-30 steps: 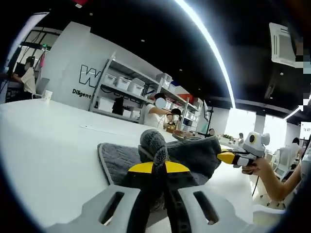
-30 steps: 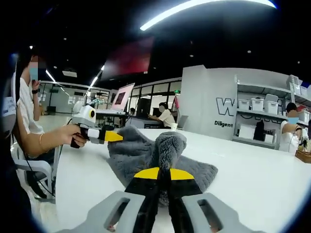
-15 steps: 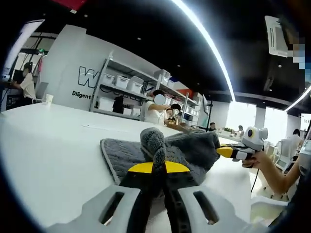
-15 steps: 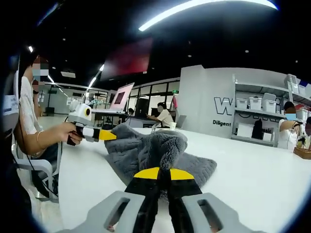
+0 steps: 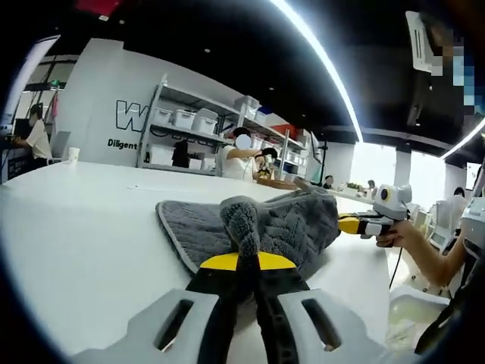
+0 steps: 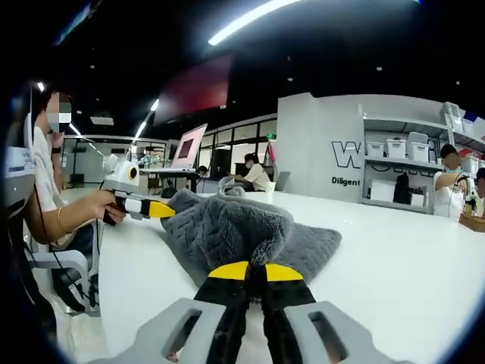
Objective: Open the folded towel by lifting each exposed corner and separating the folded layers until the towel lies flat within the target outline without major curled edges
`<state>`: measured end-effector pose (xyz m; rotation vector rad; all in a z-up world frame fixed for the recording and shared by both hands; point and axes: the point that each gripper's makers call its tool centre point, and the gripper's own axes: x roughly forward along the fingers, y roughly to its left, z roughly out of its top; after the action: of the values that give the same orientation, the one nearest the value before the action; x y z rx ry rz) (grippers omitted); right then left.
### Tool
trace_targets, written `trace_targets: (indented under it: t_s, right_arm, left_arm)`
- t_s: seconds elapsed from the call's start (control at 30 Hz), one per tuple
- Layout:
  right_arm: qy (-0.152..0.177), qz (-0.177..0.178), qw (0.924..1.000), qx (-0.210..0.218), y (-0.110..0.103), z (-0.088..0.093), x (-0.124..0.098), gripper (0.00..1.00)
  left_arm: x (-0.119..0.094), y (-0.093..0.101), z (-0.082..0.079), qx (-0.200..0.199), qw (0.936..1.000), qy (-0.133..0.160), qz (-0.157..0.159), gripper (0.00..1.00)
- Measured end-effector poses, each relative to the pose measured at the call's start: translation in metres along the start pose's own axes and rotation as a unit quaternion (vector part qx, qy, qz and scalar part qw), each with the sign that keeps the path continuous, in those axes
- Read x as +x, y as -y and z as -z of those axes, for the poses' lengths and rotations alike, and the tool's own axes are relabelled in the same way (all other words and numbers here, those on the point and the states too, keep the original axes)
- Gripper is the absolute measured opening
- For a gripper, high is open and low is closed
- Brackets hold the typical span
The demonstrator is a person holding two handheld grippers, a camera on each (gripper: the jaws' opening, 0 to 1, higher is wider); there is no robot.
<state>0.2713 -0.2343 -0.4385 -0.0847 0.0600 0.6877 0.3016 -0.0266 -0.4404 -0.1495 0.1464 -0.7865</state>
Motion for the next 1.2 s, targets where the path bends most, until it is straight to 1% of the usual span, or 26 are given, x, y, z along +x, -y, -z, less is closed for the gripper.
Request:
trace_targets:
  t_s: [0.1,0.17,0.37,0.4,0.57,0.7,0.8,1.0,1.17,1.2]
  right_arm:
    - [-0.003,0.001,1.0,0.004,-0.001,0.004,-0.002,0.0]
    - [-0.007,0.001,0.9998,0.018,-0.002,0.007,-0.003,0.0]
    - [-0.013,0.001,0.9998,0.014,-0.004,0.009,-0.006,0.0]
    - [-0.02,0.0,0.9996,0.019,-0.005,0.012,-0.007,0.0]
    - [-0.029,-0.002,0.9994,0.019,-0.008,0.015,-0.01,0.0]
    - [-0.034,0.0,0.9994,0.009,-0.009,0.016,-0.012,0.0]
    - [-0.041,0.0,0.9991,0.008,-0.01,0.019,-0.013,0.0]
    - [-0.046,0.002,0.9989,0.002,-0.012,0.02,-0.016,0.0]
    - [-0.045,0.001,0.9987,0.024,-0.014,0.023,-0.02,0.0]
    - [-0.046,0.001,0.9987,0.023,-0.014,0.023,-0.02,0.0]
  left_arm:
    - [-0.003,0.003,0.002,0.002,1.0,-0.004,0.002,0.05]
    - [-0.005,0.005,0.003,0.0,1.0,-0.006,0.005,0.05]
    - [-0.009,0.01,0.008,0.018,0.9995,-0.024,0.004,0.05]
    - [-0.011,0.01,0.01,0.02,0.9994,-0.028,0.005,0.05]
    - [-0.014,0.012,0.014,0.02,0.9992,-0.035,0.005,0.05]
    - [-0.017,0.013,0.016,0.012,0.9993,-0.035,0.005,0.05]
    - [-0.019,0.015,0.018,0.024,0.9987,-0.044,0.004,0.05]
    - [-0.024,0.017,0.022,0.026,0.9983,-0.052,0.004,0.05]
    - [-0.028,0.019,0.024,0.021,0.9983,-0.054,0.007,0.05]
    - [-0.028,0.019,0.025,0.02,0.9983,-0.055,0.007,0.06]
